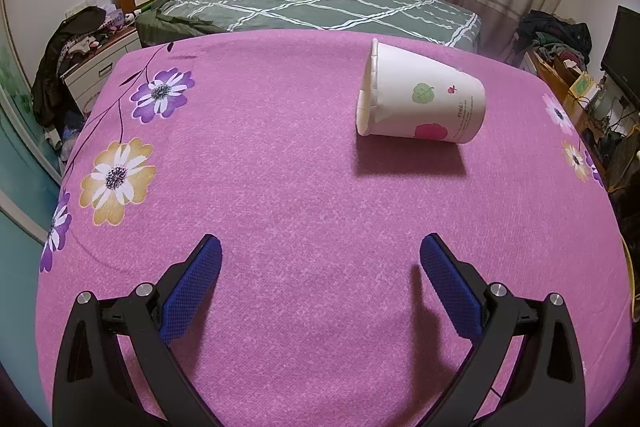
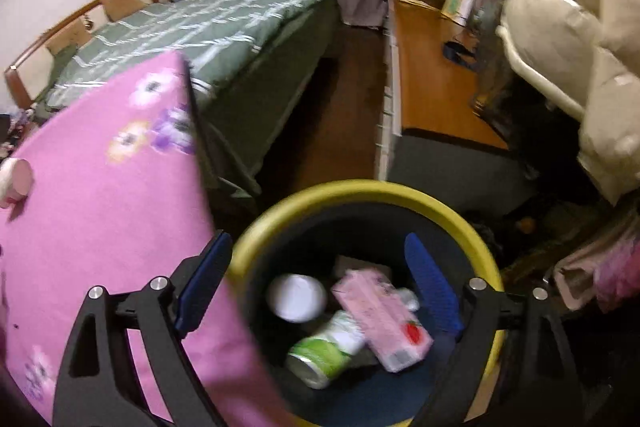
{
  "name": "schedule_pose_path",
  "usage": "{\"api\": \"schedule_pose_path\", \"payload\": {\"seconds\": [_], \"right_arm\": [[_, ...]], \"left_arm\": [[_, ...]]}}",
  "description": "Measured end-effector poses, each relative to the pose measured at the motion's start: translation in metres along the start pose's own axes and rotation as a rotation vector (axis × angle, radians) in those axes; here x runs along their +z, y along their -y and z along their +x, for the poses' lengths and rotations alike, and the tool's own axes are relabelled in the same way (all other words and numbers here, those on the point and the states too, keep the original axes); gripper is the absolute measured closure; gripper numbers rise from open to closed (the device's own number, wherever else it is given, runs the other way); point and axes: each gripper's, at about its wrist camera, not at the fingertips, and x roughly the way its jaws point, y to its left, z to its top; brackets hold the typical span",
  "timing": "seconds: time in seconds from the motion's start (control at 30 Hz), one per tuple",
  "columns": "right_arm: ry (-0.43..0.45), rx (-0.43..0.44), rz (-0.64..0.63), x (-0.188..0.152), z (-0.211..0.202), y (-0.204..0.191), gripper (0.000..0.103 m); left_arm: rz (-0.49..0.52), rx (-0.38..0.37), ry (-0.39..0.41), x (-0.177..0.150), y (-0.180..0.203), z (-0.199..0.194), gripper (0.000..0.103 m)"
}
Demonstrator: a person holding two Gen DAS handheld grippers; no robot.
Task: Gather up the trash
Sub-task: 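Carry the supplement bottle over the yellow bin and open the right gripper, then move the left gripper to the white paper cup and close on it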
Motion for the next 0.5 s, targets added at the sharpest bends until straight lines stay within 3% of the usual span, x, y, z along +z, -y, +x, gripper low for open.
{"api": "schedule_pose_path", "payload": {"seconds": [0.3, 0.37, 0.5], "right_arm": [[0.084, 0.229, -0.219, 0.043, 0.002, -0.148, 0.019], [0.085, 0.240, -0.248, 0.040, 0.008, -0.166, 0.019], [0.042, 0.240, -0.302, 0.024, 0.026, -0.177, 0.019]], "left_arm": [[0.021, 0.009, -0.001, -0.001, 0.004, 0.000, 0.005], [0.024, 0.018, -0.002, -0.001, 0.007, -0.001, 0.005], [0.023, -0.055, -0.044, 0.005, 0.018, 0.000, 0.005]]}}
